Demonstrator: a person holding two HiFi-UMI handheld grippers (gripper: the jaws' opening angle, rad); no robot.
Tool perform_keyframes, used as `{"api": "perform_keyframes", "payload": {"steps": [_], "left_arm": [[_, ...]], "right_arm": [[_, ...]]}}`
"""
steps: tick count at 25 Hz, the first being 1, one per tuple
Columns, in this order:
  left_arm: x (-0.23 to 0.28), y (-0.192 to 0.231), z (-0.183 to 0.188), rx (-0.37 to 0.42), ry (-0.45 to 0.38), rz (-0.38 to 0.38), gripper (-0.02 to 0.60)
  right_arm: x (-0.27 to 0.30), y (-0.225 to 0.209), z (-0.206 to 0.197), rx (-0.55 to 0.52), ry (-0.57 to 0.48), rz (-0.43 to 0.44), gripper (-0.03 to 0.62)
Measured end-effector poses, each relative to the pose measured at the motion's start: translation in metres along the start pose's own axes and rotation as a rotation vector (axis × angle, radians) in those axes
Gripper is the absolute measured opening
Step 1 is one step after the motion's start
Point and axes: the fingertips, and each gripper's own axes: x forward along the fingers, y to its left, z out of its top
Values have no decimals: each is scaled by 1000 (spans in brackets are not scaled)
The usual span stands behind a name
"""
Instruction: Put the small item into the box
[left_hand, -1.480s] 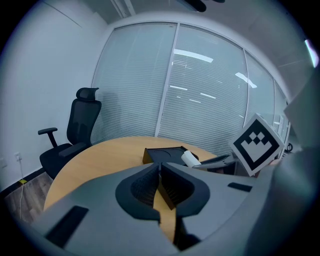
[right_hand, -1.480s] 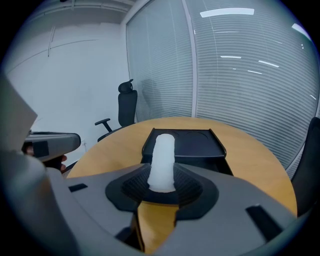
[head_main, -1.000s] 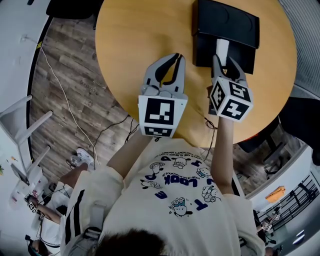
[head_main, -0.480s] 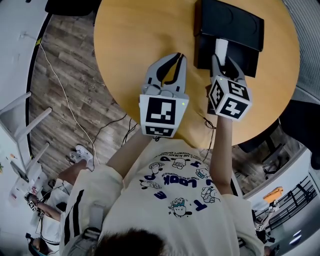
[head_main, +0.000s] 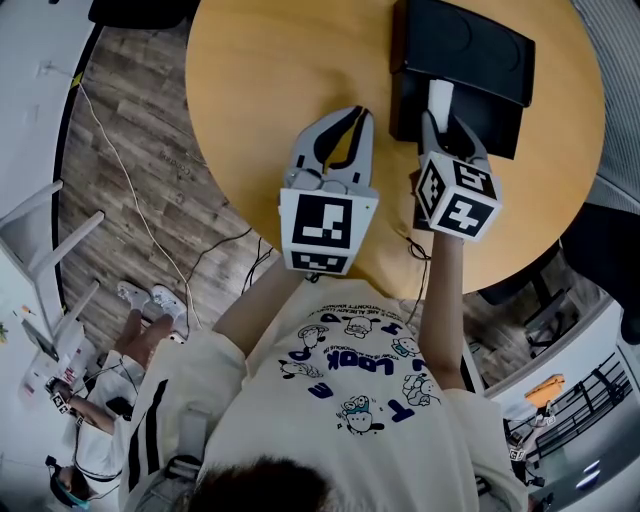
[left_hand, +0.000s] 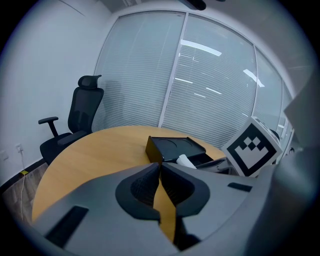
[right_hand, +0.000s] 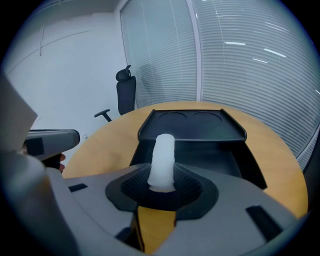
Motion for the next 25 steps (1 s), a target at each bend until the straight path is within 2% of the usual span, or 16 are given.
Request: {"api": "perform_keyframes", "payload": {"steps": [25], "left_arm": [[8,-9,-6,-2,24,-9,28]], "right_arm": [[5,-5,-3,-18,35,-6,172]]}}
